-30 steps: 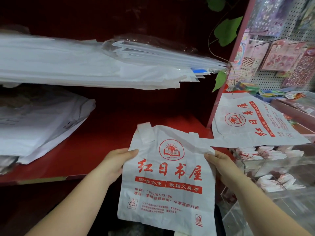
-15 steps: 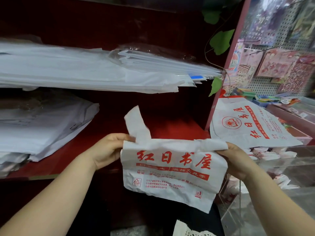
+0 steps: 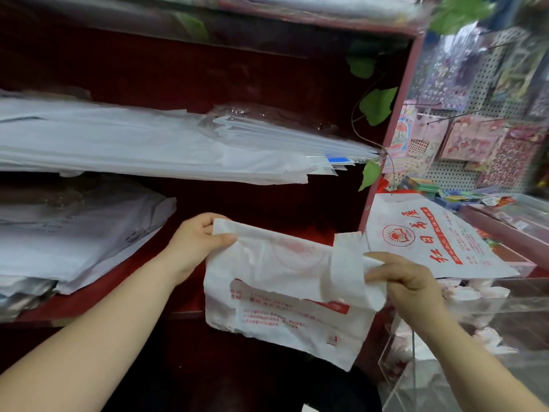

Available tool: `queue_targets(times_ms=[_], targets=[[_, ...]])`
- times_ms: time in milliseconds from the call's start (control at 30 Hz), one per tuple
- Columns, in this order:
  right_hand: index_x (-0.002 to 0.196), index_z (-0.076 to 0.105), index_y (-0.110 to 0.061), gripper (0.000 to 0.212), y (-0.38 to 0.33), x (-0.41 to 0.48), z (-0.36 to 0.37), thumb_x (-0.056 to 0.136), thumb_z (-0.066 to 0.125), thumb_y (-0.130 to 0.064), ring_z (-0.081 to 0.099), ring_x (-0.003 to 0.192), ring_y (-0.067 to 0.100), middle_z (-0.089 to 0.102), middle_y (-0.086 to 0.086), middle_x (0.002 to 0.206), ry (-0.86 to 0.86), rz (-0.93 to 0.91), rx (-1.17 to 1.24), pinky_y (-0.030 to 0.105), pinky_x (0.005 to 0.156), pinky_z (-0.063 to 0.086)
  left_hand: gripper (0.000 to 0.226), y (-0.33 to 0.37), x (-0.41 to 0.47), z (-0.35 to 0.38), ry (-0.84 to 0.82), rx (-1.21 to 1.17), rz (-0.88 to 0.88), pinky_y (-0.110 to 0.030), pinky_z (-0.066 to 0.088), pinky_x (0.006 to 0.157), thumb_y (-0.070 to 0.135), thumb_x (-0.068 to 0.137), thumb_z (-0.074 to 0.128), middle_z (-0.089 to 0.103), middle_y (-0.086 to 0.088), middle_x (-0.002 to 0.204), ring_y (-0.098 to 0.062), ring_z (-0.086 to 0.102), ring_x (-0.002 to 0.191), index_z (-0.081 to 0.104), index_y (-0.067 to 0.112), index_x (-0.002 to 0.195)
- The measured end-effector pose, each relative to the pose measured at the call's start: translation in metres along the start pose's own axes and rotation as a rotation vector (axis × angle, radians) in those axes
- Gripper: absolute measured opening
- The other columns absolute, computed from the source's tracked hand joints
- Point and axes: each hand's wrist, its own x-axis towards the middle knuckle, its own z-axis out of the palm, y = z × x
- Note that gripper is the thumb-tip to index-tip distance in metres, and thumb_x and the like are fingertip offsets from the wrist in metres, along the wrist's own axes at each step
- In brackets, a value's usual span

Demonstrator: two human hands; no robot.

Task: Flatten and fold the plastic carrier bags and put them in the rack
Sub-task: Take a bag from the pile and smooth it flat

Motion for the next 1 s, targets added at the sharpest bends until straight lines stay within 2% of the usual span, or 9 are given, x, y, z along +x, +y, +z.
queue_targets(times_ms=[133,267,400,533,633,700,833,933,1000], targets=[[0.062,0.062,-0.061,0.091,0.025,0.0,0.004,0.071,0.047,0.029,0.057,0.084,-0.015,0.06,-0.041,0.085,0.018,-0.007,-0.181,0.005,0.071,0.046,0.015,-0.005,0.003,0.003,0.072,0.096,0.033,-0.012,0.048,0.049,0.003,0.081,0.064,0.065,0.006,0.054,0.001,0.06,0.049,0.062,0.011,0.068],[0.071,0.069,-0.03,0.055,0.012,0.007,0.003,0.082,0.039,0.014,0.059,0.08,-0.006,0.065,-0.02,0.082,-0.003,0.17,-0.02,0.001,0.07,0.042,0.015,-0.01,0.004,0.006,0.078,-0.003,0.004,-0.012,0.048,0.048,0.008,0.086,0.059,0.066,0.008,0.053,0.0,0.061,0.05,0.063,0.01,0.072],[0.065,0.073,-0.023,0.034,0.008,0.014,0.002,0.087,0.051,-0.008,0.062,0.085,0.01,0.068,-0.008,0.083,0.029,0.39,0.231,0.023,0.078,0.048,0.024,-0.011,0.004,0.01,0.105,-0.023,-0.033,-0.019,0.047,0.055,0.021,0.091,0.054,0.066,0.008,0.054,-0.005,0.061,0.055,0.063,0.011,0.071],[0.083,0.063,-0.017,0.023,0.012,0.015,0.011,0.086,0.054,0.004,0.057,0.059,0.002,0.06,-0.004,0.069,0.051,0.365,0.2,0.011,0.055,0.045,0.027,-0.016,0.007,0.015,0.181,-0.112,-0.163,-0.028,0.047,0.062,0.03,0.093,0.051,0.066,-0.003,0.073,-0.017,0.061,0.07,0.063,0.013,0.076],[0.093,0.059,-0.015,0.02,0.021,0.022,0.025,0.085,0.057,0.003,0.053,0.057,0.003,0.052,-0.004,0.063,0.108,0.408,0.164,0.014,0.054,0.044,0.032,-0.024,0.013,0.017,0.243,-0.084,-0.252,-0.027,0.044,0.058,0.032,0.094,0.049,0.061,-0.004,0.072,-0.017,0.057,0.065,0.058,0.01,0.072],[0.085,0.058,-0.019,0.018,0.03,0.031,0.035,0.084,0.058,-0.001,0.051,0.064,0.012,0.052,0.001,0.07,0.144,0.437,0.099,0.02,0.059,0.043,0.035,-0.032,0.021,0.016,0.286,-0.045,-0.295,-0.028,0.041,0.057,0.032,0.094,0.05,0.056,-0.005,0.069,-0.018,0.052,0.06,0.053,0.009,0.068],[0.065,0.05,-0.019,0.024,0.049,0.052,0.057,0.084,0.057,-0.006,0.042,0.06,0.012,0.048,-0.002,0.064,0.176,0.483,-0.058,0.021,0.055,0.034,0.037,-0.046,0.038,0.01,0.289,0.053,-0.342,-0.028,0.041,0.06,0.034,0.093,0.05,0.051,-0.007,0.069,-0.02,0.048,0.06,0.047,0.012,0.063],[0.065,0.048,-0.019,0.023,0.065,0.069,0.069,0.084,0.056,-0.007,0.041,0.059,0.011,0.047,-0.003,0.064,0.176,0.551,-0.074,0.021,0.053,0.033,0.014,-0.053,0.049,0.01,0.178,0.128,-0.313,-0.028,0.048,0.065,0.024,0.087,0.062,0.059,-0.005,0.08,-0.02,0.058,0.072,0.059,0.011,0.085],[0.066,0.048,-0.018,0.022,0.076,0.078,0.075,0.084,0.055,-0.007,0.043,0.063,0.015,0.046,-0.002,0.064,0.179,0.582,-0.076,0.023,0.055,0.034,0.014,-0.059,0.056,0.009,0.155,0.138,-0.297,-0.026,0.049,0.062,0.012,0.083,0.066,0.06,-0.004,0.084,-0.018,0.059,0.072,0.058,0.01,0.095]])
